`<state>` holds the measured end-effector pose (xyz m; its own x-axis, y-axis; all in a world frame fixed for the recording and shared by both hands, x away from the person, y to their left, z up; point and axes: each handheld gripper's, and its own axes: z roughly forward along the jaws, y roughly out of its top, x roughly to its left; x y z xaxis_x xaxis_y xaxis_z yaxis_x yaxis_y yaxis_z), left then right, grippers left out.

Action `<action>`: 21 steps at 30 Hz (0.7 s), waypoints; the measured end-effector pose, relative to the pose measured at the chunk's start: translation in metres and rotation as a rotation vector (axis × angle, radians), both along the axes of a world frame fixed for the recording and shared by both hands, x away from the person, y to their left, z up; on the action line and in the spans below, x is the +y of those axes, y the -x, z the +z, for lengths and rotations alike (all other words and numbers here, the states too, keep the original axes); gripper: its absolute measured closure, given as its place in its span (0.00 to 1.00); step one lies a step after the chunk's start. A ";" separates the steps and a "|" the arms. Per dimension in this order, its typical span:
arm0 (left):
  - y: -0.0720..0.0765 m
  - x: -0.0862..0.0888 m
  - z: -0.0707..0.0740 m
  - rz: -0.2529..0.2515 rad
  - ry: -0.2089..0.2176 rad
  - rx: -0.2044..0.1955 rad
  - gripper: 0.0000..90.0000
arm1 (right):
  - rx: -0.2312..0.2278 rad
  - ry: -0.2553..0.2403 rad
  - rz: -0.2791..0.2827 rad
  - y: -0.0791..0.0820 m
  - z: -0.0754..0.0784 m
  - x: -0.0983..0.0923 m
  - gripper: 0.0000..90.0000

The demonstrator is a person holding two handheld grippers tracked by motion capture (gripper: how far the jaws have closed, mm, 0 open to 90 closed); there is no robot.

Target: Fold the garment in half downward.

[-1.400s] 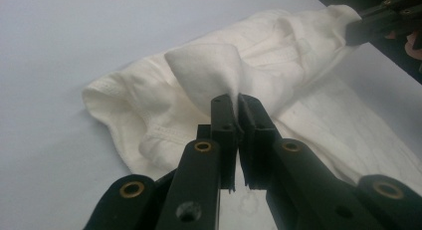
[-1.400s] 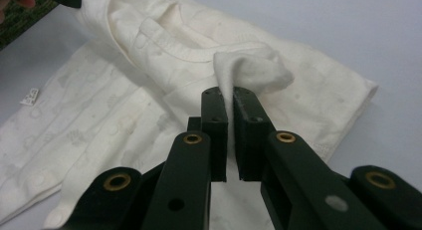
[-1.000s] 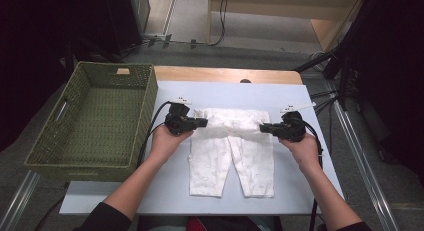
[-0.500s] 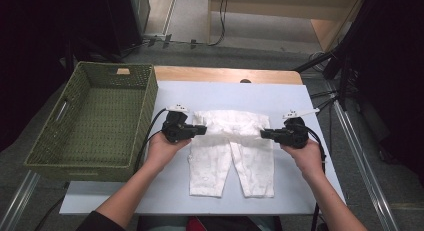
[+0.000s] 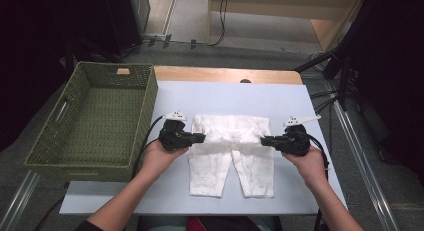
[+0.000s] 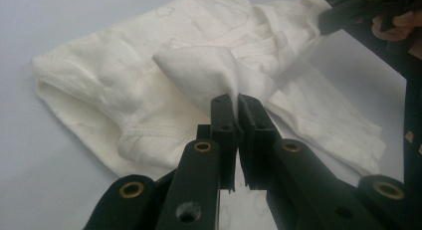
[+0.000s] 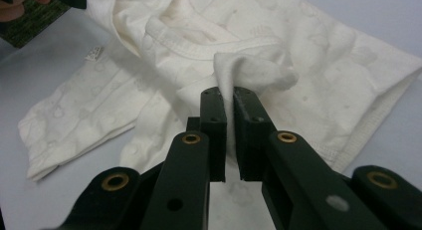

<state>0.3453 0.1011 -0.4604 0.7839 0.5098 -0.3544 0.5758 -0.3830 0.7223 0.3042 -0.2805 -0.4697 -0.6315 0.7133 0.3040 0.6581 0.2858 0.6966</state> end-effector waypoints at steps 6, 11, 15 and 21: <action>0.007 0.004 0.003 -0.003 0.009 -0.003 0.96 | 0.004 0.000 0.003 0.009 0.000 -0.001 0.91; 0.014 0.007 0.004 -0.015 0.005 -0.003 0.96 | 0.002 -0.002 0.002 0.017 0.001 -0.004 0.91; 0.018 0.009 0.002 -0.018 -0.002 0.004 0.96 | 0.003 -0.008 0.000 0.022 0.001 -0.005 0.91; 0.025 0.012 0.002 -0.029 -0.006 0.005 0.96 | 0.005 -0.004 0.008 0.029 0.001 -0.006 0.91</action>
<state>0.3202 0.1130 -0.4581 0.7965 0.4893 -0.3554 0.5681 -0.4039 0.7170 0.2751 -0.2866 -0.4689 -0.6356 0.7071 0.3100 0.6592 0.2880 0.6947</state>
